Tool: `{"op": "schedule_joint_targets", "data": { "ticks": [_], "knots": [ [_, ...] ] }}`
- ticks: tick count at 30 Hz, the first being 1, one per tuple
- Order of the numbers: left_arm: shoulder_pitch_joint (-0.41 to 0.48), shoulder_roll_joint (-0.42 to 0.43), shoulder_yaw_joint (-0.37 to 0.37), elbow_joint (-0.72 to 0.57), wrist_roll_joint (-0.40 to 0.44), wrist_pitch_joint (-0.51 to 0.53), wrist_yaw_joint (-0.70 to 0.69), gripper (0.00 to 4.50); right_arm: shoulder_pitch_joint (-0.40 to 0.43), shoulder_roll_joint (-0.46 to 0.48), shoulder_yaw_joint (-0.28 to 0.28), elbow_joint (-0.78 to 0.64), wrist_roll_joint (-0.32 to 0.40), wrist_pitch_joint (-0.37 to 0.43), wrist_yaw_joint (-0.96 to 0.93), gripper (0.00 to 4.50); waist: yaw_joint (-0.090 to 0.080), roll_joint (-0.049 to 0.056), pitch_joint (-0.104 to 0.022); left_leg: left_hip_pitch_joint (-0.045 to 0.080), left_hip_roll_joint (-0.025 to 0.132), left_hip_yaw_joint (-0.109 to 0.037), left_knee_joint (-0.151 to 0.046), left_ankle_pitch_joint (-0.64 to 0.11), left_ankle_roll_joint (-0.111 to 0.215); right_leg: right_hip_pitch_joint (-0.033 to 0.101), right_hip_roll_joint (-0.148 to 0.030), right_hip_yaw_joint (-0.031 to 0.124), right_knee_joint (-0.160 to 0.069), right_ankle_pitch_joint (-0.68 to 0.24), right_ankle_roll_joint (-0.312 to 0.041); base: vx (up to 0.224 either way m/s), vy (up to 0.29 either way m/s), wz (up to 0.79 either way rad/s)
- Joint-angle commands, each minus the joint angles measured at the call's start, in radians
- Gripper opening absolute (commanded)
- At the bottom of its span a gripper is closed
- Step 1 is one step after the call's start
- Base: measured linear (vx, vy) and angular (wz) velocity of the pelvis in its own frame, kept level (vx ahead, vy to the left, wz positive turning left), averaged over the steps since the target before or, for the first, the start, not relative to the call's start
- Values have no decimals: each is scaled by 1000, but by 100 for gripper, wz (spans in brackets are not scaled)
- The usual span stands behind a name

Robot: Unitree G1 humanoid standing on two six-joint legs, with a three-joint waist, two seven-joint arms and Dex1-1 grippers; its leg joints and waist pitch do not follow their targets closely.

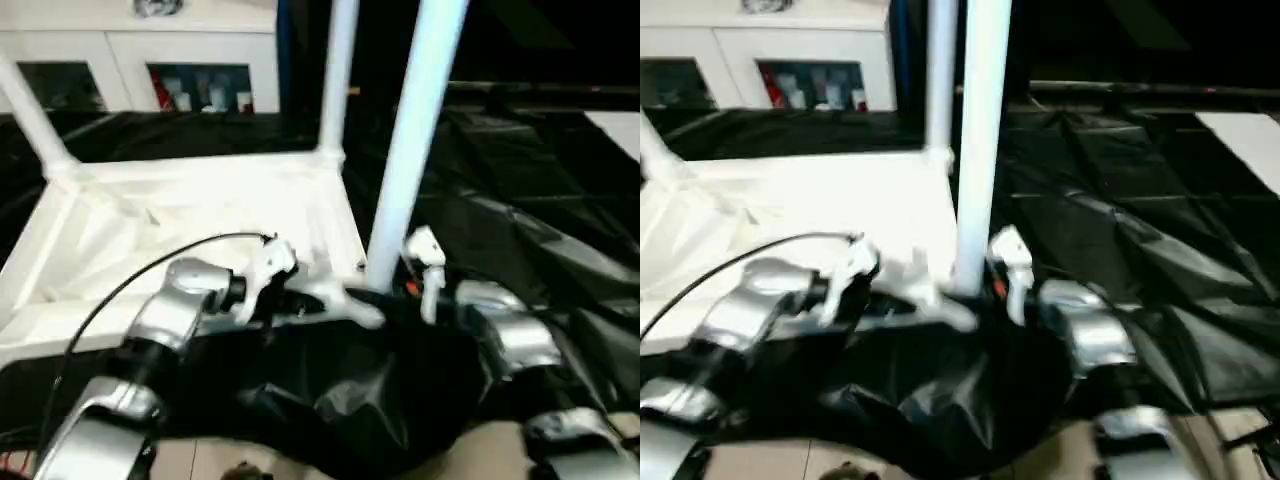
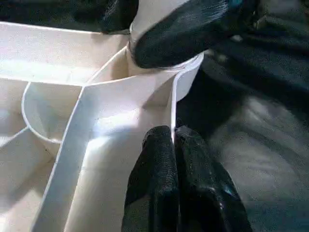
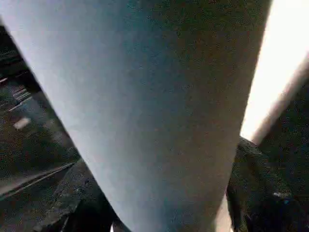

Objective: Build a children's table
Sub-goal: Rotate leg to tighten

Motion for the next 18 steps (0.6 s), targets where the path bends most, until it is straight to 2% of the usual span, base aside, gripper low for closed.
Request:
{"op": "schedule_joint_targets", "data": {
  "ticks": [1, 4, 5, 6, 8, 10, 11, 12, 13, 14, 16, 18],
  "knots": [
    [-61, -75, 1, 4, -12, -22, 84, 0, -6, 70, 61, 46, -27, 16, -53, 256, -5, -4, -62, 17, 59, -37, -73, -287, 4, 37, -94, 56, -101, -521, -116, 0, 0, 0],
    [-92, -105, 8, 52, 1, -30, 154, 0, -29, 114, 36, 93, -26, 11, -163, 256, -10, -5, -66, 16, 58, -35, -73, -266, 10, 39, -92, 58, -95, -455, -132, 0, 0, 0],
    [-123, -139, 19, 103, 13, -43, 221, 0, -57, 167, 5, 142, -29, -2, -279, 256, -11, -5, -65, 15, 57, -33, -72, -261, 13, 37, -91, 60, -95, -445, -135, 0, 0, 0],
    [-133, -150, 24, 118, 16, -47, 246, 0, -66, 183, -1, 158, -34, -15, -311, 256, -12, -4, -66, 18, 57, -33, -73, -263, 6, 35, -91, 60, -94, -438, -141, 0, 0, 0],
    [-144, -161, 25, 135, 18, -56, 260, 0, -78, 202, 0, 179, -47, -38, -336, 256, -12, -4, -67, 16, 58, -32, -71, -254, 12, 38, -93, 61, -92, -413, -147, 0, 0, 0],
    [-147, -168, 24, 140, 14, -61, 250, 0, -82, 210, 22, 187, -59, -67, -306, 256, -12, -5, -68, 13, 57, -31, -71, -247, 19, 41, -92, 60, -90, -390, -153, 0, 0, 0],
    [-143, -166, 21, 135, 13, -64, 235, 0, -80, 212, 23, 179, -50, -63, -282, 256, -11, -1, -69, 11, 58, -31, -71, -229, 31, 45, -92, 62, -84, -351, -164, 0, 0, 0],
    [-141, -165, 18, 133, 12, -67, 226, 0, -78, 214, 22, 176, -41, -58, -270, 291, -11, -2, -69, 10, 57, -29, -71, -224, 35, 46, -90, 62, -84, -339, -167, 0, 0, 0],
    [-134, -160, 17, 127, 10, -69, 217, 0, -73, 214, 17, 154, -15, -37, -223, 291, -11, -5, -69, 9, 57, -29, -71, -219, 42, 47, -90, 62, -82, -328, -172, 0, 0, 0],
    [-133, -160, 18, 126, 10, -69, 216, 0, -72, 213, 16, 150, -10, -33, -213, 326, -10, -4, -69, 9, 58, -29, -71, -216, 45, 48, -90, 61, -80, -323, -176, 0, 0, 0],
    [-130, -156, 16, 125, 7, -73, 197, 0, -69, 207, 23, 143, -12, -35, -198, 328, -10, -5, -69, 9, 58, -28, -71, -217, 47, 48, -90, 61, -81, -326, -177, 0, 0, 0],
    [-121, -144, 12, 122, -1, -84, 155, 0, -61, 176, 54, 129, -33, -53, -155, 353, -9, -5, -69, 10, 59, -29, -71, -221, 47, 48, -91, 61, -81, -337, -175, 0, 0, 0]
  ]
}}
